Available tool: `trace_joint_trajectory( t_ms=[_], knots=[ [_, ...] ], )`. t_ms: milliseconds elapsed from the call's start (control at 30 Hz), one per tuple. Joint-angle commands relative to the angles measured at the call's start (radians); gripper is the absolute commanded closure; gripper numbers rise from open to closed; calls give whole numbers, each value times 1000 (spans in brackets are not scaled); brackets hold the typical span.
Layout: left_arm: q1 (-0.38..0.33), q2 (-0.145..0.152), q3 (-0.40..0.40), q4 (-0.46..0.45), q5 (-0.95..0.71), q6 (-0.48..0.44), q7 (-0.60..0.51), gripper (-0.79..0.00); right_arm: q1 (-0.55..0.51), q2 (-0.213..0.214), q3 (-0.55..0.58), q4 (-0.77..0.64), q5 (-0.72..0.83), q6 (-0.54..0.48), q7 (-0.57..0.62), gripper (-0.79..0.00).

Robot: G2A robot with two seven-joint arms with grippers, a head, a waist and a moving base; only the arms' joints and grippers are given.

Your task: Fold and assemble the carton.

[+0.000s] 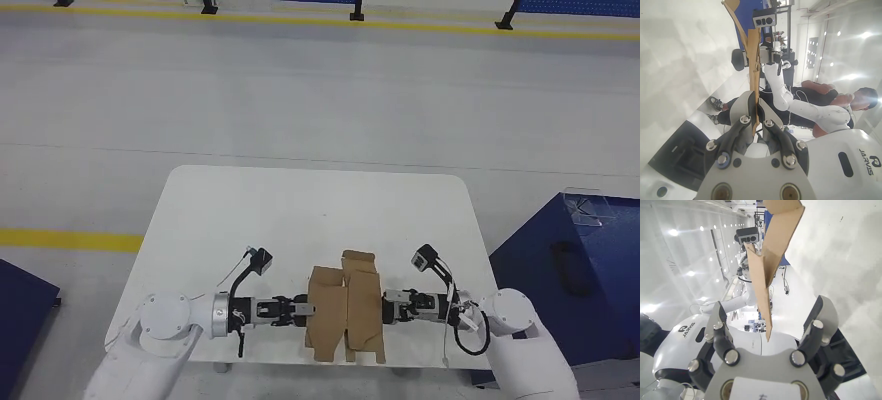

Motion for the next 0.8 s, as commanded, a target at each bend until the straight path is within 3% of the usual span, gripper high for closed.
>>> trace_joint_trajectory(
  t_ms=[0,267,300,333,500,767],
  knots=[
    [-2,0,5,-9,-11,10,15,0,-2,0,-8,-11,-3,-5,-24,0],
    [-13,-3,42,-9,-34,43,42,0,-11,4,-15,-36,37,-39,-16,0],
    [-16,-3,44,-6,-36,44,42,-339,-13,5,-15,-37,40,-41,-14,0],
    [-20,-2,47,-1,-34,45,33,-785,-14,6,-15,-38,41,-43,-11,0],
    [-17,6,10,28,-63,7,25,-785,-19,13,-6,-35,50,-69,3,0],
    [19,41,-158,63,-73,2,-9,-785,-31,21,20,-27,30,-96,-19,0]
  ],
)
